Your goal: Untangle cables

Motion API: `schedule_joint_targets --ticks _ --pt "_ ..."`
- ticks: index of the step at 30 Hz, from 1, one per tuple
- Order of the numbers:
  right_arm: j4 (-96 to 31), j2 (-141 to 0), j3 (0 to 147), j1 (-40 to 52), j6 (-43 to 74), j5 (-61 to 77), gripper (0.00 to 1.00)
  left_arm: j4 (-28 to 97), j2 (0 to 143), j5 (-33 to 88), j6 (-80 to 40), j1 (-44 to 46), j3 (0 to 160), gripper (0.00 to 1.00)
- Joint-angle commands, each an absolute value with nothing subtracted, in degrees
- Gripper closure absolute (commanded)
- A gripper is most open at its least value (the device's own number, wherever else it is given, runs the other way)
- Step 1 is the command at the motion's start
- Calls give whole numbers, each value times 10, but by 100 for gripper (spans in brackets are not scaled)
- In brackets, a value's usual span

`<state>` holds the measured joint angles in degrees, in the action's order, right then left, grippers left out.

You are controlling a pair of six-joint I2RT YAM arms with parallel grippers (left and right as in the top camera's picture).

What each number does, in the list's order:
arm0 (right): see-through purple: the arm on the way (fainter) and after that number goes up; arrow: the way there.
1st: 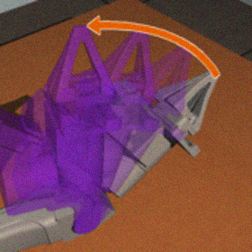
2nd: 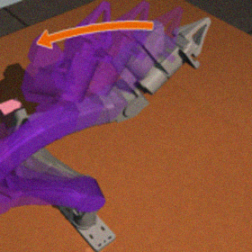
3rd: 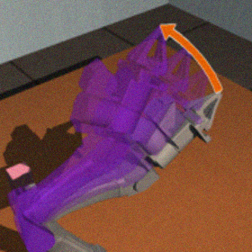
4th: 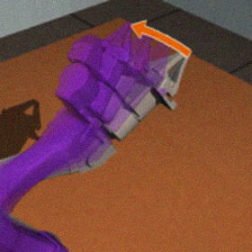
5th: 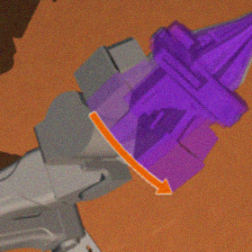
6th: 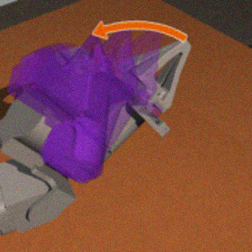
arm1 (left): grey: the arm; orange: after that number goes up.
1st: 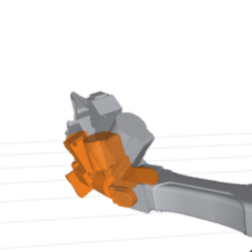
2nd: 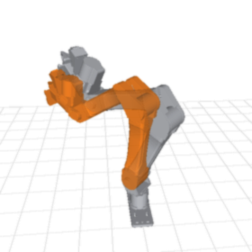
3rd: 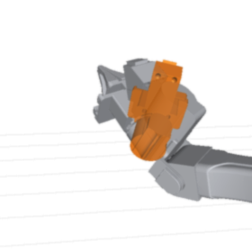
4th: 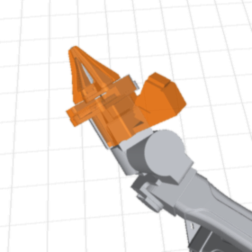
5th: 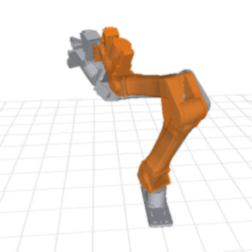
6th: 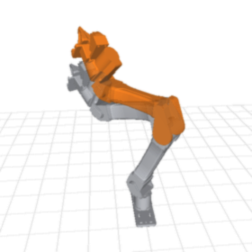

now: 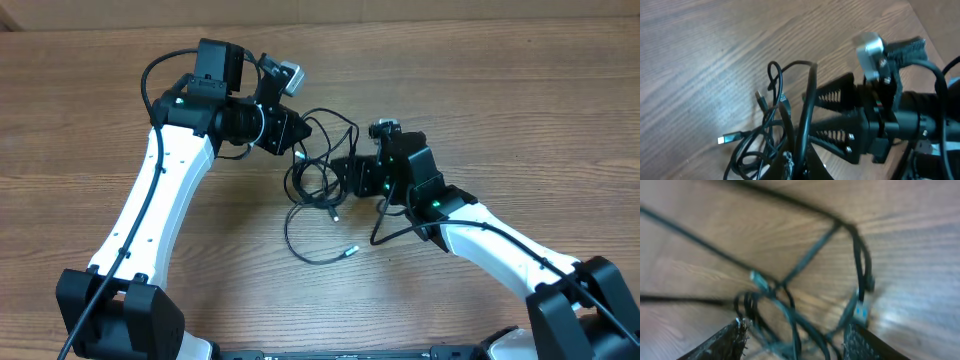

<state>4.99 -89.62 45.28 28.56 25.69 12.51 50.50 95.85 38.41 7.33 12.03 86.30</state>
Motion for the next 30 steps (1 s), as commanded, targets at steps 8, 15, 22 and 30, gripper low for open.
schedule_joint_targets --ticks 8,15,22,30 --pt "69 -907 460 289 384 70 33 509 944 401 33 129 880 96" --pt "164 -954 460 289 524 154 45 503 944 401 10 146 880 96" --pt "262 -1025 460 280 555 151 46 505 944 387 10 170 880 96" --pt "295 -1036 460 272 555 159 88 506 944 308 -34 170 880 96"
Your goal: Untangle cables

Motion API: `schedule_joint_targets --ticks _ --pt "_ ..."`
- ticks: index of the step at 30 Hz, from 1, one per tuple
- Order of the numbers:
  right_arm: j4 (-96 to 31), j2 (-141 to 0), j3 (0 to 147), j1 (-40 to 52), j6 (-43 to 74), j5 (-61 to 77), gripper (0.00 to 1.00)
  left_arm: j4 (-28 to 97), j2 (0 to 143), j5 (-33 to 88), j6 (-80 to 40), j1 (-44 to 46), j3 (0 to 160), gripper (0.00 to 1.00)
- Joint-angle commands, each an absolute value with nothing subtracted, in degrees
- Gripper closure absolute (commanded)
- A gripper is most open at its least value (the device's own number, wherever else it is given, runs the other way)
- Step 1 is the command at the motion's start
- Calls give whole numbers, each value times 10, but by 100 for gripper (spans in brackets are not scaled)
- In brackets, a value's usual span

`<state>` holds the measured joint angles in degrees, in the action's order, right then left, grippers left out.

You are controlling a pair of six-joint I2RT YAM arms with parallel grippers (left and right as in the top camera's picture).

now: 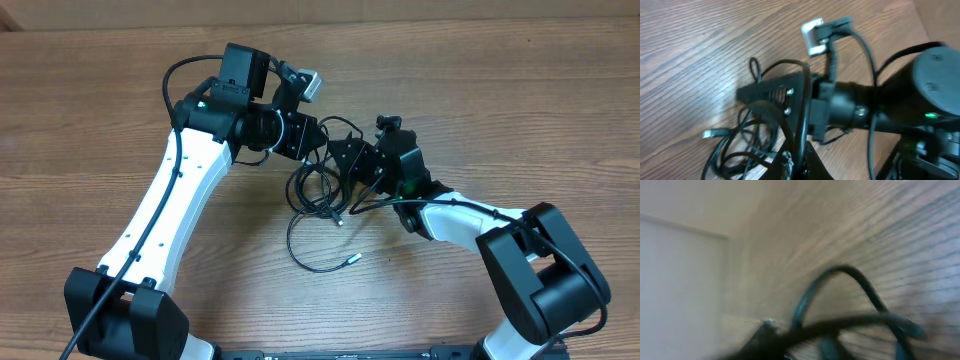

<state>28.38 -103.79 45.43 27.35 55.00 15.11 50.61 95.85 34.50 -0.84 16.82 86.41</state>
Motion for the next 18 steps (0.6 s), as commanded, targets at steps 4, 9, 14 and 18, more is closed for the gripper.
schedule_joint_targets --ticks 4,9,14,18 --pt "302 -1036 460 272 555 229 96 506 945 235 -83 170 879 96" --pt "329 -1036 460 272 526 381 96 503 945 194 -95 169 879 96" --pt "357 -1036 460 272 527 474 96 503 946 155 -95 169 877 96" --pt "419 -1035 460 272 533 512 96 508 954 155 -94 169 873 96"
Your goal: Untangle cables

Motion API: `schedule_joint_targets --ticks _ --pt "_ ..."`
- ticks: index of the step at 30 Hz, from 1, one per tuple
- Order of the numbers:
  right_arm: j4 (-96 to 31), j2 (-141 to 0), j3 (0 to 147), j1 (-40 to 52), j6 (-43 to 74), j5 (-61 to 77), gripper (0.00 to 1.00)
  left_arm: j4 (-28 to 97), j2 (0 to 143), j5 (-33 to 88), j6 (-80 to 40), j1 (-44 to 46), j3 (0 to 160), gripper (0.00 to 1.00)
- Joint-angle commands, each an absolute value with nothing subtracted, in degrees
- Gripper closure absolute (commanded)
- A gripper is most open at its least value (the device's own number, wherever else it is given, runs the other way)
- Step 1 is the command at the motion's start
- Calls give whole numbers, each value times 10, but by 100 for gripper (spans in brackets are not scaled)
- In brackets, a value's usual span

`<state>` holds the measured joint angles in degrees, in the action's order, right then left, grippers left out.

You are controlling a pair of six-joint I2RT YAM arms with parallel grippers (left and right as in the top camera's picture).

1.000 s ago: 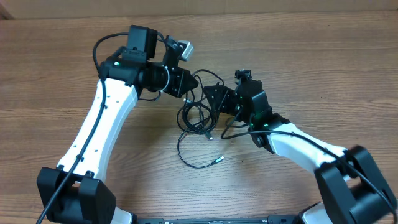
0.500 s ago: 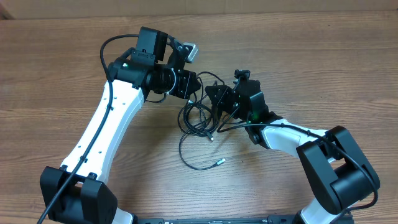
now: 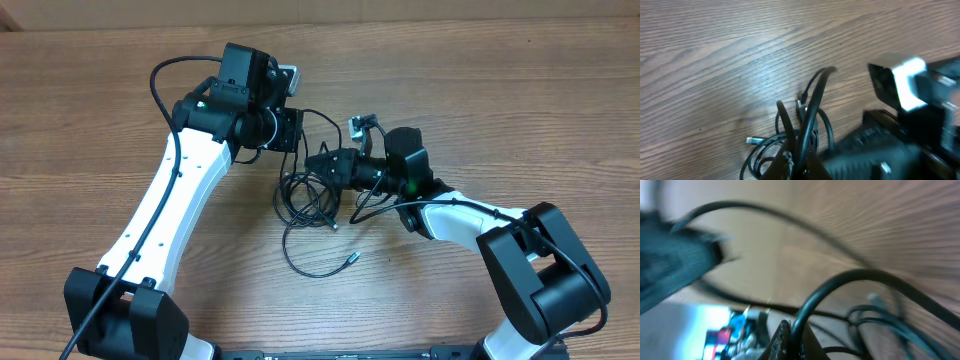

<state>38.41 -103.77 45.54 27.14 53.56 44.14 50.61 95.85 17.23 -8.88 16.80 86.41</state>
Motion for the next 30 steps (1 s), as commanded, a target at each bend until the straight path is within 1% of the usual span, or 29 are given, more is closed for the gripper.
schedule_joint_targets --ticks 1,3,6,9,14,25,30 --pt "432 -1035 460 271 545 512 96 510 957 157 -93 169 872 96" --pt "455 -1035 460 265 569 511 96 517 961 172 -81 169 872 96" --pt "464 -1035 460 246 600 507 96 533 963 203 -29 169 872 96" --pt "464 -1035 460 224 603 505 96 540 963 217 -4 166 872 96" --pt "465 -1035 460 199 635 499 96 547 963 313 51 165 872 96" --pt "472 -1035 460 195 650 495 96 543 964 315 49 186 861 96" --pt "471 -1035 460 195 691 496 96 530 972 311 25 191 851 96"
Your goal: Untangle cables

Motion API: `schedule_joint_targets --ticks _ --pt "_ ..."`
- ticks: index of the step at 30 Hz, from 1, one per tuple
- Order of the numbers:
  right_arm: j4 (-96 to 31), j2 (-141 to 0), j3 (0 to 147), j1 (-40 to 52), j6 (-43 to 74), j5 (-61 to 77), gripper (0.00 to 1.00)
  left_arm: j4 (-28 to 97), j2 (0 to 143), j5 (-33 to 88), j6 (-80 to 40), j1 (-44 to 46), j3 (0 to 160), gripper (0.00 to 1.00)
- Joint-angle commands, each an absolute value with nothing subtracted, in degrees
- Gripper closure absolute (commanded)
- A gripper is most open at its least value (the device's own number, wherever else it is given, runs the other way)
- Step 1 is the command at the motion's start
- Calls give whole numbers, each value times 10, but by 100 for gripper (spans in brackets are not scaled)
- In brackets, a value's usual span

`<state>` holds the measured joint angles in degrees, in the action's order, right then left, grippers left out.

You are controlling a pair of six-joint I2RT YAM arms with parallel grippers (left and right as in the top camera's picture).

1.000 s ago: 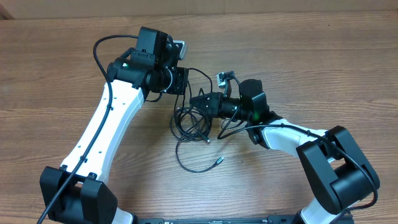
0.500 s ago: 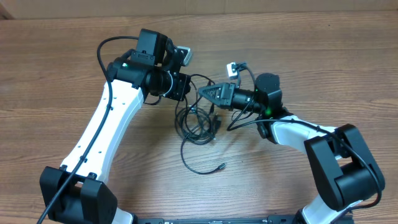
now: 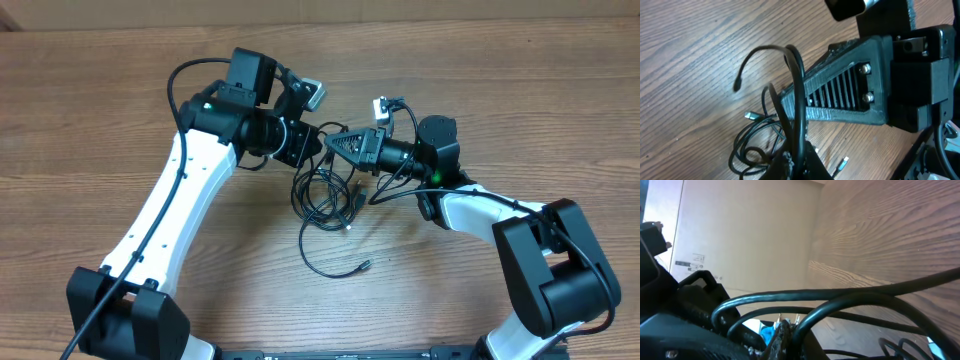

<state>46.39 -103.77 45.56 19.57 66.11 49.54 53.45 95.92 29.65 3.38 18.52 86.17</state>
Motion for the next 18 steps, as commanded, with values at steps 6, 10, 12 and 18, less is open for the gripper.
schedule_joint_targets --ticks 6,10,12,18 --pt "478 -1035 460 193 742 498 96 526 994 311 26 197 848 96" --pt "493 -1035 460 188 763 495 96 522 1003 308 26 198 845 96" --pt "494 -1035 460 188 778 495 96 518 1005 308 26 201 845 95" --pt "494 -1035 460 188 781 489 96 506 1007 307 26 217 845 93"
